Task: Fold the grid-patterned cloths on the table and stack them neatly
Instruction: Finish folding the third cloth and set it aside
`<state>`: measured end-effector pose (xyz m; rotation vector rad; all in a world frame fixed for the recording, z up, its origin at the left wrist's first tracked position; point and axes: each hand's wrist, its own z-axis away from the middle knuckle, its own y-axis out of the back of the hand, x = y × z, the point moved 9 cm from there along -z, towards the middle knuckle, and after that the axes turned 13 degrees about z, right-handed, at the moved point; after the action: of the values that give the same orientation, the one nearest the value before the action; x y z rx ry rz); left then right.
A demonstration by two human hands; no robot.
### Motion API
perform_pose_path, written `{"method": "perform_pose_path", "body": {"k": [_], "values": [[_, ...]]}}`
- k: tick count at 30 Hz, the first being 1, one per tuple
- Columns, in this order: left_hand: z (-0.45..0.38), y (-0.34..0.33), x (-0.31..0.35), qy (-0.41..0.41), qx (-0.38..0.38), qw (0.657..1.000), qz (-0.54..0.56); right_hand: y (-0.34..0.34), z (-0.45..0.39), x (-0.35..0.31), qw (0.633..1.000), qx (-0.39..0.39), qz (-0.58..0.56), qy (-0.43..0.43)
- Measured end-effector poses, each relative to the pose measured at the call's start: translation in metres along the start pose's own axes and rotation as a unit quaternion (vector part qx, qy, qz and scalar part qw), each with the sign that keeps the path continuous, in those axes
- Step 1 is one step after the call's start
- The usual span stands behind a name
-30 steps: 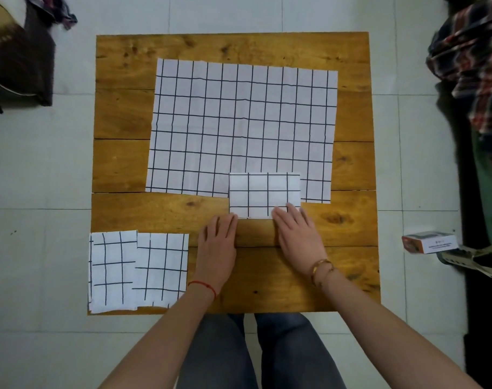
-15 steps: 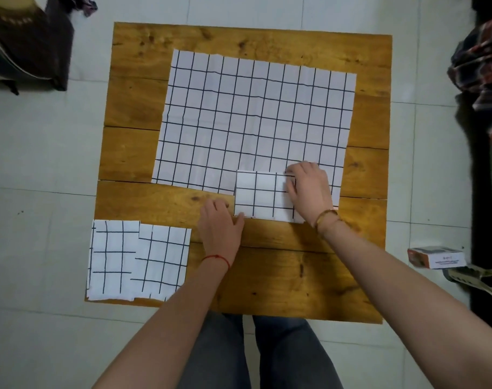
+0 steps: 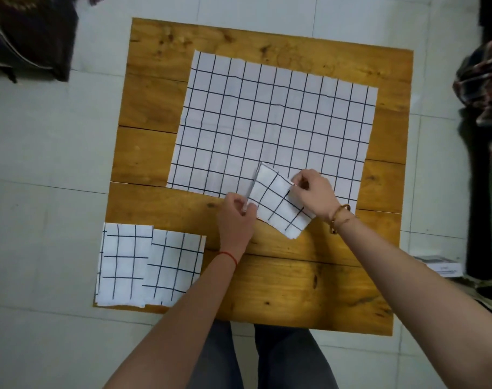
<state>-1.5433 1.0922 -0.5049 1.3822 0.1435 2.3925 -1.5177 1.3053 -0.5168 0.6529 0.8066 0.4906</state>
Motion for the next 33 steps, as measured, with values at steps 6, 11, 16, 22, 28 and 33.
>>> {"method": "perform_pose_path", "body": {"k": [6, 11, 16, 22, 28, 33], "values": [[-0.041, 0.07, 0.007, 0.129, 0.042, 0.953, 0.27, -0.04, 0.01, -0.064, 0.909, -0.064, -0.391, -0.131], [-0.065, 0.141, 0.009, 0.118, 0.015, 0.973, 0.199, -0.098, 0.008, -0.14, 0.904, -0.03, -0.397, -0.157], [-0.093, 0.226, 0.0, 0.053, 0.053, 0.996, 0.041, -0.143, 0.012, -0.207, 0.973, 0.007, -0.214, -0.084], [-0.119, 0.272, -0.016, 0.04, 0.014, 0.999, -0.023, -0.179, -0.001, -0.247, 0.996, -0.01, -0.081, -0.029], [-0.124, 0.274, -0.023, 0.039, -0.023, 0.997, -0.063, -0.192, -0.008, -0.247, 0.999, -0.034, 0.008, -0.035], [-0.121, 0.271, -0.021, 0.015, -0.036, 0.996, -0.08, -0.192, -0.007, -0.246, 0.997, -0.039, 0.058, -0.012]]}}
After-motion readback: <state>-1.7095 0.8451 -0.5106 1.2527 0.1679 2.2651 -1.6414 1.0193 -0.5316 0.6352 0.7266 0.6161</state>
